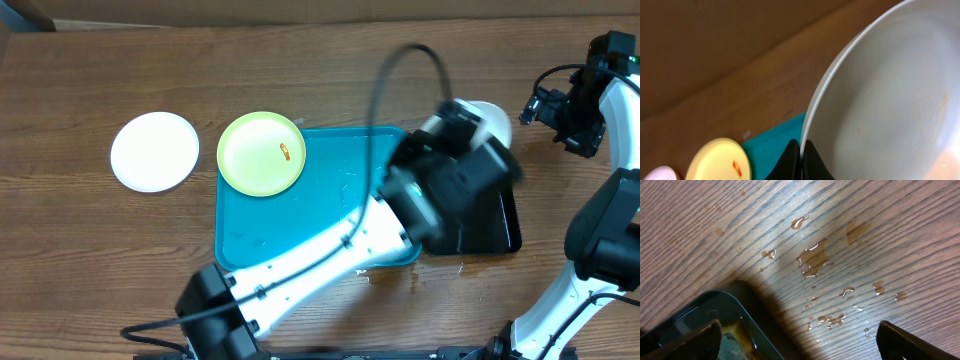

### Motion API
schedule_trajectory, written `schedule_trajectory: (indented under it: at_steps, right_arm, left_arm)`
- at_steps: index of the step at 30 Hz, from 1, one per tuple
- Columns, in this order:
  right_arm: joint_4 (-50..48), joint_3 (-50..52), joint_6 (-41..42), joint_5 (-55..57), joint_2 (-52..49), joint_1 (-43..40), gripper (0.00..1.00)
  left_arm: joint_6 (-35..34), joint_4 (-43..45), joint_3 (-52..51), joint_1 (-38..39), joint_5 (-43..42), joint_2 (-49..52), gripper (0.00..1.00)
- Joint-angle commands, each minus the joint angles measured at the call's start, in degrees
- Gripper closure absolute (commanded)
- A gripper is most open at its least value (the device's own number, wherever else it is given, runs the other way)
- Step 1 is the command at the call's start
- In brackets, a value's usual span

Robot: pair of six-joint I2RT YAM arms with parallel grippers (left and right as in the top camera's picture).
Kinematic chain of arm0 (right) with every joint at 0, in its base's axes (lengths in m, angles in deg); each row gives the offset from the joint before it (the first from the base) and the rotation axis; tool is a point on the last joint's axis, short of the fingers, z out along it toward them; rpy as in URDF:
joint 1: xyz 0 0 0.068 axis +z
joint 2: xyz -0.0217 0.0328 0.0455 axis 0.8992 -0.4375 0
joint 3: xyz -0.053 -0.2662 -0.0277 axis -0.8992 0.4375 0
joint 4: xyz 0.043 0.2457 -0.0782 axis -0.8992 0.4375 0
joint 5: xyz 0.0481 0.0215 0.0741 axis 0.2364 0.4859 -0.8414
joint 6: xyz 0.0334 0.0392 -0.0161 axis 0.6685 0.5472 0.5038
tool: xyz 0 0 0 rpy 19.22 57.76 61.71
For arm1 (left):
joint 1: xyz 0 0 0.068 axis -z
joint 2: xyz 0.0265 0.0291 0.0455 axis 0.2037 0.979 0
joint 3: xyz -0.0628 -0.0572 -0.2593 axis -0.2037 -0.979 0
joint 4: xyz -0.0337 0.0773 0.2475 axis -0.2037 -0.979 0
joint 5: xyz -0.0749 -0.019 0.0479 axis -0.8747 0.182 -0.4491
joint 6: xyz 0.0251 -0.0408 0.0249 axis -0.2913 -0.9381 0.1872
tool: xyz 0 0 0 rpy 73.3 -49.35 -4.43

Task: Clean dirty plates on tray and stack at the side
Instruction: 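Lift the white plate with the left gripper and swing it up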

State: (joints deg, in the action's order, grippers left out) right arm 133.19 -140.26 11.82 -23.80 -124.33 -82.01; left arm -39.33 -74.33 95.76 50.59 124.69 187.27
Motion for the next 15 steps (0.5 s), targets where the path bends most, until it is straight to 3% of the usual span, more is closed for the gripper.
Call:
schedule_trajectory:
  at_steps: [1, 7, 15]
  right_arm:
    - [-0.07, -0.72, 0.24, -0.02, 1.62, -0.07, 0.0]
    - [-0.09, -0.72, 0.22, -0.02, 1.62, -0.07, 0.0]
    - [-0.07, -0.72, 0.22, -0.02, 1.62, -0.07, 0.0]
  left_arm:
    - [11.15, 4.37, 1.44, 3.67, 13.77, 2.27, 0.96]
    - [23.08, 13.57, 1.44, 6.47, 22.97, 6.49, 0.96]
    - [28.63, 22.51, 1.49, 6.47, 27.17, 7.58, 0.96]
